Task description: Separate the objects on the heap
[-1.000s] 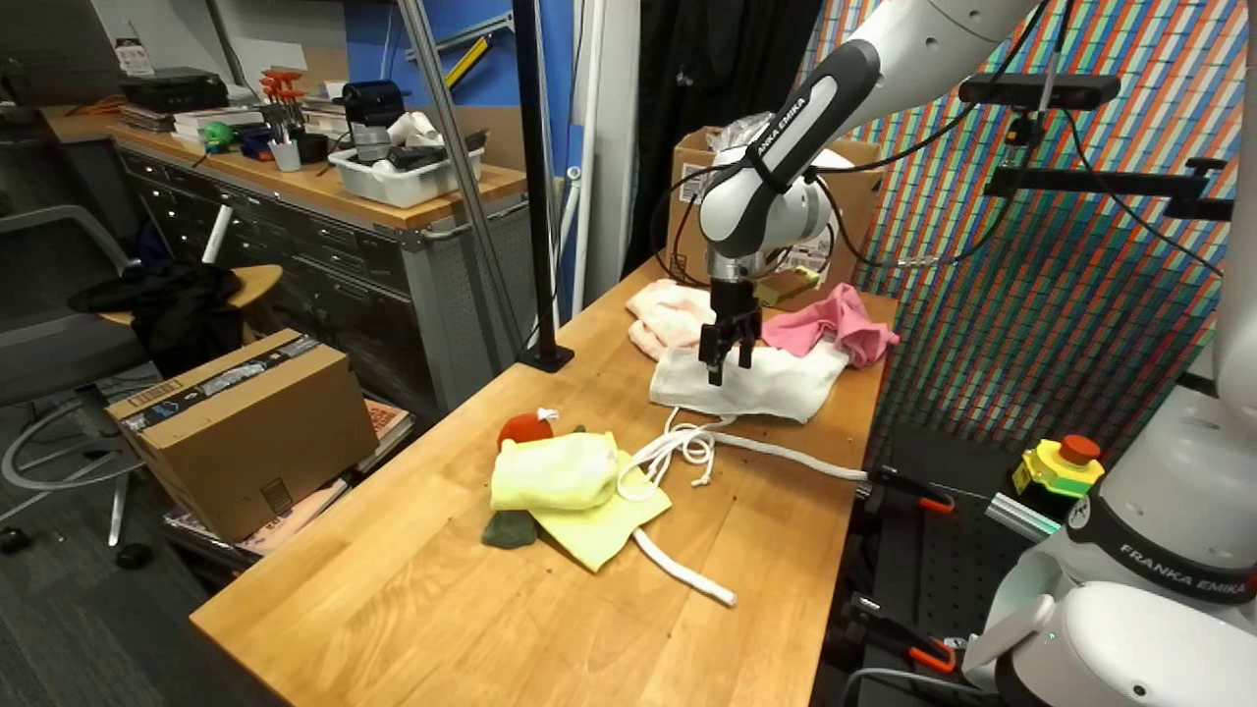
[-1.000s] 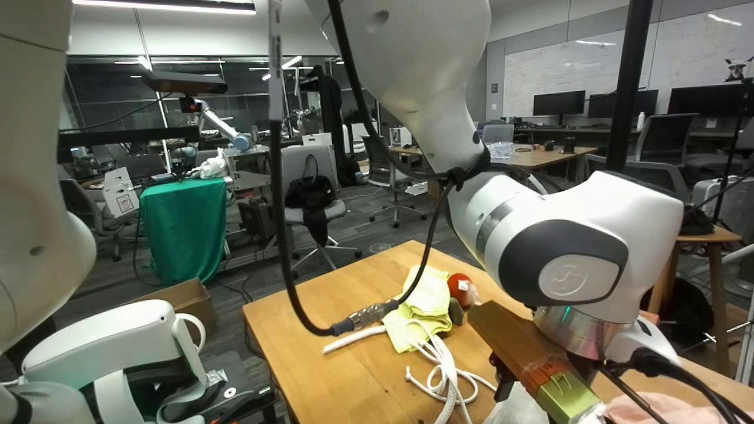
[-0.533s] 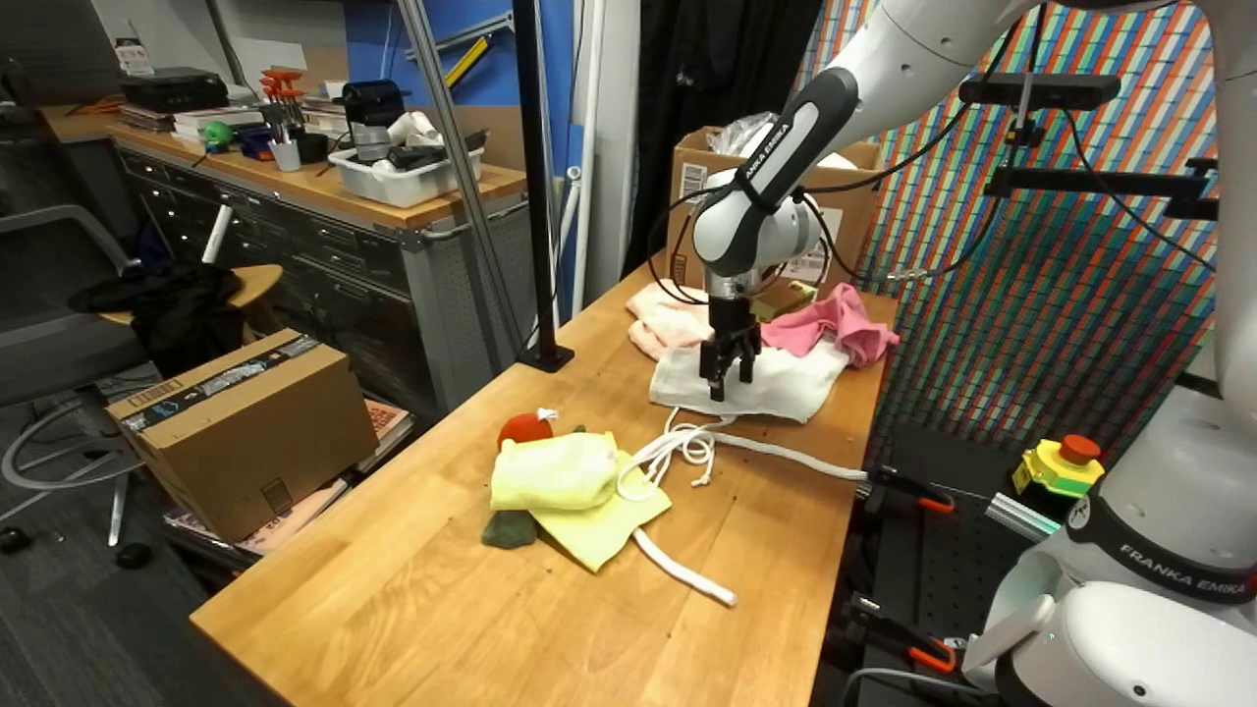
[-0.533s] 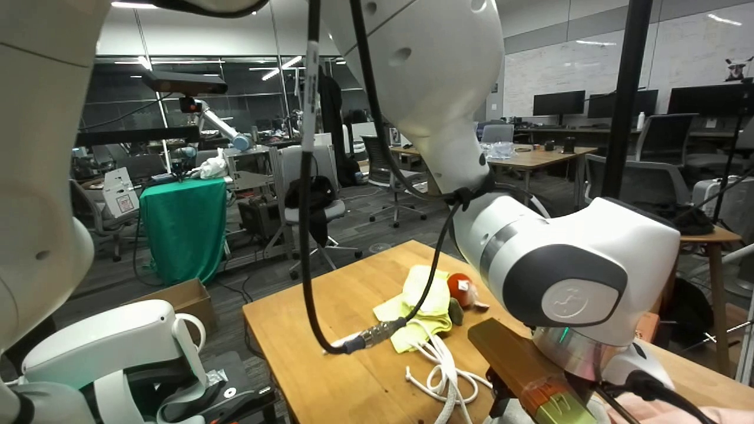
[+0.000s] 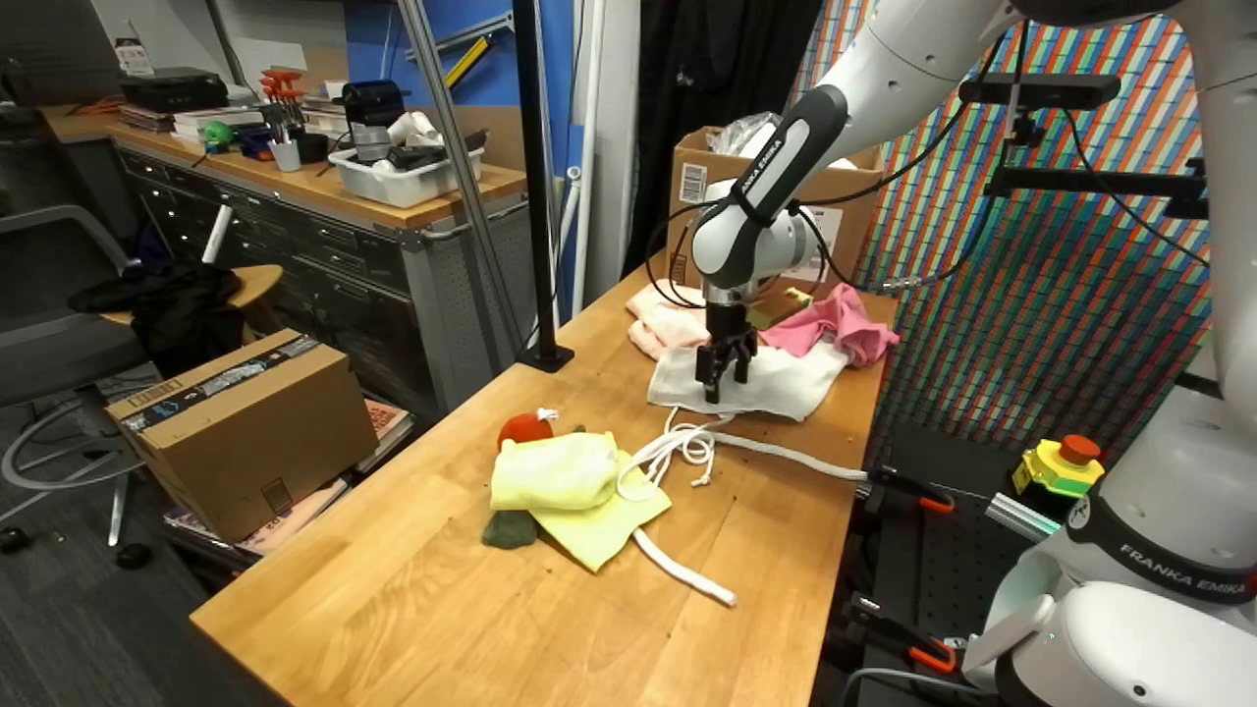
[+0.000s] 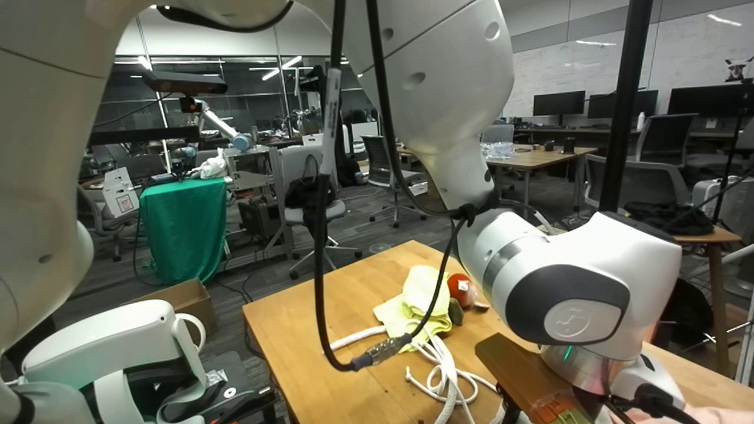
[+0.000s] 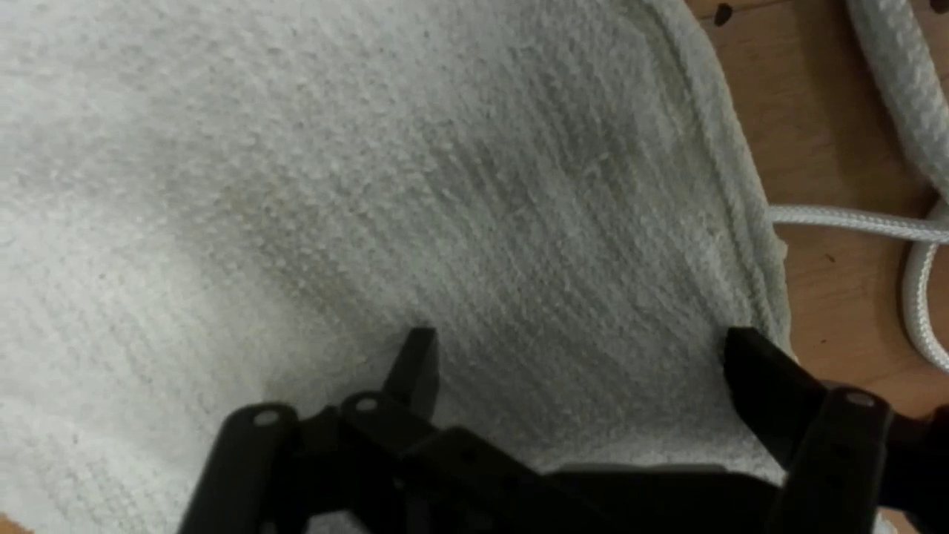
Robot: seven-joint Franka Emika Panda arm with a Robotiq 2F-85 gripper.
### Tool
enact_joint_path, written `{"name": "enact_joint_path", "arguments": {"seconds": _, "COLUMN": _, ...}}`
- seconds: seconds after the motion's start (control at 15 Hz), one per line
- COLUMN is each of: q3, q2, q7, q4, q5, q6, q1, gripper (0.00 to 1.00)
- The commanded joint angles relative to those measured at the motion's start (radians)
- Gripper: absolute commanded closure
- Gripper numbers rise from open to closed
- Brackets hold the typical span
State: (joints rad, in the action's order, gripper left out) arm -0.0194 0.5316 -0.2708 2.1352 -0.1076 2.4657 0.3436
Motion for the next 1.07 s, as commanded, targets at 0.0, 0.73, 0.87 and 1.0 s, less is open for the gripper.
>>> {"name": "enact_joint_path", "arguments": {"seconds": 0.0, "q3": -0.024, "q2": 0.025, "q7": -0.003, "q4": -0.017, "q5": 0.009, "q6": 0.043, "q1": -0.028, "gripper": 0.25}}
{"name": "enact_joint_path", "arguments": {"seconds": 0.73, "q3": -0.017, "q2": -0.075, "q7": -0.011, "q4": 0.030, "q5": 0.033, "q6": 0.054, "q1": -0.066, "gripper": 0.96}}
{"name": "enact_joint_path", "arguments": {"seconds": 0.87, "q3": -0.001, "q2": -0.138, "q7": -0.031, "q4": 0.069, "q5": 0.029, "q6": 0.068, "q1": -0.078, "gripper": 0.97}}
{"name": "enact_joint_path", "arguments": {"seconds": 1.0, "q3": 0.029, "q2": -0.206, "q7": -0.069, "q4": 0.103, "q5": -0.003, "q6": 0.074, "q1": -0.079, "gripper": 0.93}}
